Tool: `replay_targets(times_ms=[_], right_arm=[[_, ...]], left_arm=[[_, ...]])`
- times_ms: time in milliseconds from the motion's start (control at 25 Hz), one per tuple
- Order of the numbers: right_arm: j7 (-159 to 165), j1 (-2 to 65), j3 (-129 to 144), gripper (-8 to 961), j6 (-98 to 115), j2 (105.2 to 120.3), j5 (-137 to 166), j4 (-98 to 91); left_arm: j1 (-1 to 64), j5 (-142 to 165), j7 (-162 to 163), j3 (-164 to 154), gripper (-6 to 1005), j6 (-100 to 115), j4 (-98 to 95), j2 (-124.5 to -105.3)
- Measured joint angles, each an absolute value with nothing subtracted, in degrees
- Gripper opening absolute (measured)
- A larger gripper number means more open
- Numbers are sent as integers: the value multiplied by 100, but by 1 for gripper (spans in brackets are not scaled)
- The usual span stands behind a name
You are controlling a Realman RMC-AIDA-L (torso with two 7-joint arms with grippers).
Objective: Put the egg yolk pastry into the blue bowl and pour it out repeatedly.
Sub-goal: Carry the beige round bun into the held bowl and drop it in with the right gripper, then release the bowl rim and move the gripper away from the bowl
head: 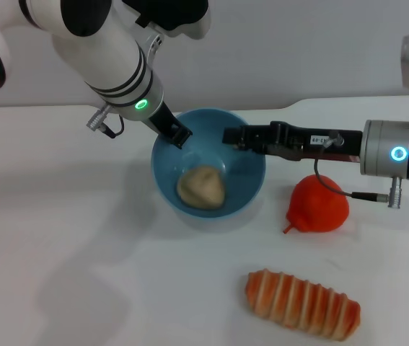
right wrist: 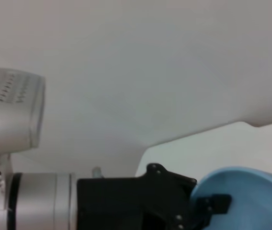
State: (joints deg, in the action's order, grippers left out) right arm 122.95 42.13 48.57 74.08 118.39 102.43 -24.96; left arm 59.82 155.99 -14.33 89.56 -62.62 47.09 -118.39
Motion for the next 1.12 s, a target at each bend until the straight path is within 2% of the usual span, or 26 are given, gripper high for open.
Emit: replay_targets(times_ms=[120,200,400,600,800,1120], right_arm=[[12205,4088,4852,321,7437,11839,10065,-2632],[11696,3751,4849,411,7401,11851,9812,-3014],[10106,3104,4850,439,6904,11854,9282,-3415],[8605,2749,4838,455,6501,11891,8938,-3679],[6228,2516,4874,456,6150,11916,7572,-3295],[5342,2396,4616,455,5955,11886,7002,-2549]], left_arm=[[5961,15600,-1431,8975,0,-6262,4725,-11835],[5946,15613,-1431,8997,0,-6237,4727,-11823],[5912,15675,-1431,9017,0,-6118,4701,-11800],[5850,15680,-1433,9071,0,-5934,4699,-11787],[5822,15681,-1440,9131,-1,-5953,4690,-11773],[6092,16196,-1441,9673,-1,-6815,4746,-11755]])
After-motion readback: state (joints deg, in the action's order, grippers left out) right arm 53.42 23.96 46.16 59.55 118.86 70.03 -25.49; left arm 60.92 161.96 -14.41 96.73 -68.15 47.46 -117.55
